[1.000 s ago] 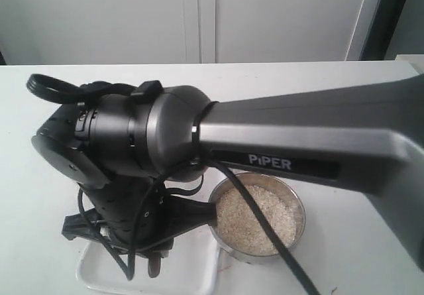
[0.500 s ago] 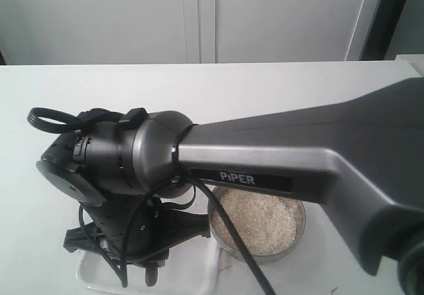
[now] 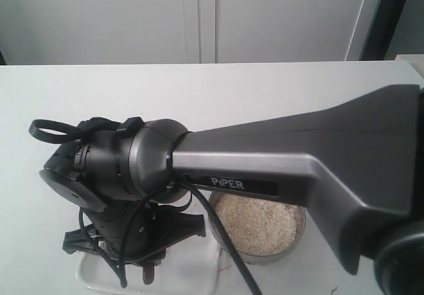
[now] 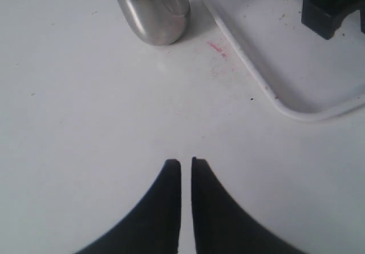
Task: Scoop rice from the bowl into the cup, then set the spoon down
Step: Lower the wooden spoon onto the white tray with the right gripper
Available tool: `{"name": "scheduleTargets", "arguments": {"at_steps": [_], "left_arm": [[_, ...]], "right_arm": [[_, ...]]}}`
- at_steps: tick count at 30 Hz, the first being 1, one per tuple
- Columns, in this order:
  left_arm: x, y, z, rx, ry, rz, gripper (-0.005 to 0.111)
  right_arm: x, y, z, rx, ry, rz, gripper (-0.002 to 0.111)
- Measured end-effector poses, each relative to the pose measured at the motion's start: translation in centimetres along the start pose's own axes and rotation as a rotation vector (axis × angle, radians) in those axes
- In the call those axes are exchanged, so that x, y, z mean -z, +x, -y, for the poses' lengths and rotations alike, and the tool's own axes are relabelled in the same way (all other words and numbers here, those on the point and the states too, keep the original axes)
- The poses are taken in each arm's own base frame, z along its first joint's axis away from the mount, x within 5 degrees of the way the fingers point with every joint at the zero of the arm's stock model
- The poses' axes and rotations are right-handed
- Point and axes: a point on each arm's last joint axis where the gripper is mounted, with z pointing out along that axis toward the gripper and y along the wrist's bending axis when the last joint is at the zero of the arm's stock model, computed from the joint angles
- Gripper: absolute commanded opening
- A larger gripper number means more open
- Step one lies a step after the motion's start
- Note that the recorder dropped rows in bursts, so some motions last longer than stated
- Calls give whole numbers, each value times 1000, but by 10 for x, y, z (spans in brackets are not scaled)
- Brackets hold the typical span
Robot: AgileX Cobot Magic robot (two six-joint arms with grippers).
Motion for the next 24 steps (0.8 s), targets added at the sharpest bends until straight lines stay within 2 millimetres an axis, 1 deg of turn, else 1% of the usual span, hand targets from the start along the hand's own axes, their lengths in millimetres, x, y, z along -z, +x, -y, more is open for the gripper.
{"name": "scheduleTargets", "arguments": {"at_steps": [15,24], "left_arm": [[0,0,0,0,0,0,14],[0,0,0,0,0,0,14]], "right_arm": [[-19,1,-1,30,45,-13,0],[-19,1,-1,35,47,-9,0]]}}
